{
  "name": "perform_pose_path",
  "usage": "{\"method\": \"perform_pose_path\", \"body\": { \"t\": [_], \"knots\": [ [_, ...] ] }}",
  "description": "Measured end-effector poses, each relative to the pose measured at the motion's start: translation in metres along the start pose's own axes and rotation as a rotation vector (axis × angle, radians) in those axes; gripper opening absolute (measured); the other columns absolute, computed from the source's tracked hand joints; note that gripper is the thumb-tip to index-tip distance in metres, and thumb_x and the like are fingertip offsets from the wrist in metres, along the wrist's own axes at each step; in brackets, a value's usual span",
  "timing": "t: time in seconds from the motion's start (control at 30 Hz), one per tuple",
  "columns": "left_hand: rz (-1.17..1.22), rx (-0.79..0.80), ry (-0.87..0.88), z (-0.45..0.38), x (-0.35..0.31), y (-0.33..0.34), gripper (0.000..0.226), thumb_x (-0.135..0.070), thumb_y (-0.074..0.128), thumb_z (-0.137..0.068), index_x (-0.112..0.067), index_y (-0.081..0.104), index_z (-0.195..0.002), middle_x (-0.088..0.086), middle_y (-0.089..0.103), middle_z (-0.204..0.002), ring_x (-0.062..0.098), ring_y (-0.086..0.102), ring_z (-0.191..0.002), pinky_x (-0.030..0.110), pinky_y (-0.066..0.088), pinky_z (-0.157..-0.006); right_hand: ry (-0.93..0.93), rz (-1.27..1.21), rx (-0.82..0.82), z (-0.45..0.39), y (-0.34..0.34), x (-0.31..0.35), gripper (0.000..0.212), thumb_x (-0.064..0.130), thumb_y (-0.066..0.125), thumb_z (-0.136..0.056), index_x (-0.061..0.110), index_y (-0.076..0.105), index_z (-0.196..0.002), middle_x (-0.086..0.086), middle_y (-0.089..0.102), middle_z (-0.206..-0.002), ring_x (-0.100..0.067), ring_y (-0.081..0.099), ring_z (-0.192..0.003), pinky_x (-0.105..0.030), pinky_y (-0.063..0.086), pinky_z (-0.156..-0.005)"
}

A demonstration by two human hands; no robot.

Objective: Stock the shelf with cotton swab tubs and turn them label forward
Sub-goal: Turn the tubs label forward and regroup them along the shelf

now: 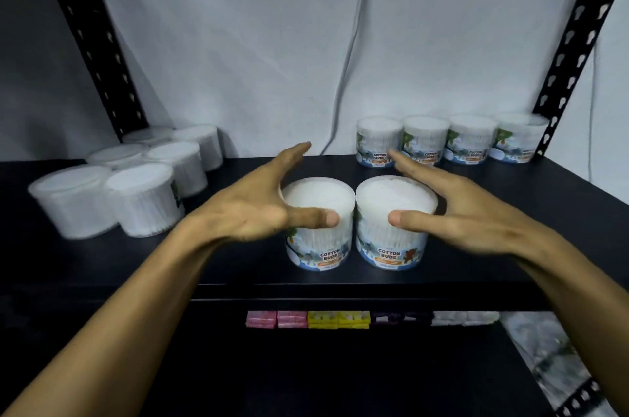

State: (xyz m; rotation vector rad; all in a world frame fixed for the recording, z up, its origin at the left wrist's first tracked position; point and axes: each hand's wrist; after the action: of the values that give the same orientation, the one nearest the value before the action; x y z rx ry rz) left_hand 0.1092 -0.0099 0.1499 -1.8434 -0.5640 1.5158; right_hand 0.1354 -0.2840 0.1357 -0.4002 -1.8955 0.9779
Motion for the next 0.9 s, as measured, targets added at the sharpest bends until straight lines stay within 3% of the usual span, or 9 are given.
{"method": "perform_pose_path", "body": {
  "t": [0.1, 0.27, 0.37, 0.5, 0.63, 0.73, 0.9],
  "knots": [
    [-0.063, -0.254, -0.076, 0.011, -0.005, 0.014, 0.118, -0.082, 0.072, -0.043, -0.036, 0.033, -0.145, -0.011, 0.041, -0.148, 0.008, 0.042, -0.131, 0.031, 0.037, -0.108, 0.038, -0.070, -0.166, 0.009, 0.010, -0.007, 0.098, 0.082, 0.061, -0.058, 0.049, 0.026, -0.143, 0.020, 0.034, -0.146, 0.001, 0.038, -0.131, -0.037, 0.033, -0.111],
    [-0.071, -0.414, -0.201, 0.020, -0.009, 0.039, 0.091, -0.072, 0.077, -0.050, -0.033, 0.050, -0.128, -0.009, 0.056, -0.120, 0.013, 0.055, -0.107, 0.027, 0.046, -0.084, 0.115, -0.272, -0.333, 0.023, 0.029, -0.010, 0.101, 0.067, 0.075, -0.047, 0.037, 0.043, -0.138, 0.014, 0.051, -0.122, -0.002, 0.053, -0.113, -0.030, 0.051, -0.093],
    [0.028, -0.392, -0.195, 0.018, -0.005, 0.040, 0.094, -0.065, 0.081, -0.053, -0.035, 0.042, -0.134, -0.011, 0.056, -0.118, 0.012, 0.053, -0.110, 0.026, 0.044, -0.086, 0.104, -0.387, -0.326, 0.024, 0.032, -0.014, 0.096, 0.056, 0.078, -0.049, 0.035, 0.044, -0.137, 0.012, 0.057, -0.119, 0.000, 0.054, -0.112, -0.025, 0.050, -0.090],
    [0.085, -0.307, -0.144, 0.016, 0.001, 0.034, 0.107, -0.067, 0.081, -0.048, -0.037, 0.035, -0.140, -0.012, 0.057, -0.120, 0.012, 0.057, -0.109, 0.037, 0.048, -0.097, 0.074, -0.522, -0.276, 0.024, 0.028, -0.020, 0.091, 0.045, 0.078, -0.051, 0.039, 0.043, -0.136, 0.013, 0.060, -0.118, 0.000, 0.054, -0.115, -0.022, 0.049, -0.086],
    [0.116, -0.249, -0.113, 0.015, 0.004, 0.032, 0.104, -0.056, 0.084, -0.059, -0.035, 0.029, -0.145, -0.011, 0.055, -0.127, 0.009, 0.056, -0.111, 0.034, 0.046, -0.100, 0.040, -0.564, -0.225, 0.023, 0.026, -0.027, 0.079, 0.041, 0.079, -0.056, 0.044, 0.046, -0.128, 0.024, 0.061, -0.118, 0.004, 0.053, -0.116, -0.023, 0.046, -0.093],
    [0.126, -0.213, -0.092, 0.016, 0.007, 0.031, 0.108, -0.062, 0.082, -0.057, -0.038, 0.025, -0.146, -0.012, 0.052, -0.131, 0.008, 0.054, -0.114, 0.033, 0.044, -0.101, 0.017, -0.571, -0.193, 0.022, 0.025, -0.032, 0.075, 0.035, 0.085, -0.065, 0.043, 0.047, -0.129, 0.024, 0.060, -0.123, 0.002, 0.052, -0.119, -0.021, 0.046, -0.095],
    [0.143, -0.209, -0.076, 0.016, 0.009, 0.032, 0.110, -0.061, 0.082, -0.059, -0.037, 0.022, -0.148, -0.014, 0.049, -0.130, 0.008, 0.053, -0.116, 0.031, 0.042, -0.101, -0.004, -0.585, -0.160, 0.023, 0.024, -0.034, 0.079, 0.044, 0.077, -0.062, 0.040, 0.044, -0.134, 0.020, 0.055, -0.132, 0.002, 0.048, -0.124, -0.030, 0.042, -0.102]
  ]
}}
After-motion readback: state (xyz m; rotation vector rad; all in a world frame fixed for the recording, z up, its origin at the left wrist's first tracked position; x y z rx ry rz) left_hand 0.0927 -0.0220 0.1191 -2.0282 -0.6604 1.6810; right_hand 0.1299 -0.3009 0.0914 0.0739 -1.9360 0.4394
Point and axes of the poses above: each hand's wrist, its own z-axis away from the middle knuckle, its own y-axis out of the palm, x = y × z
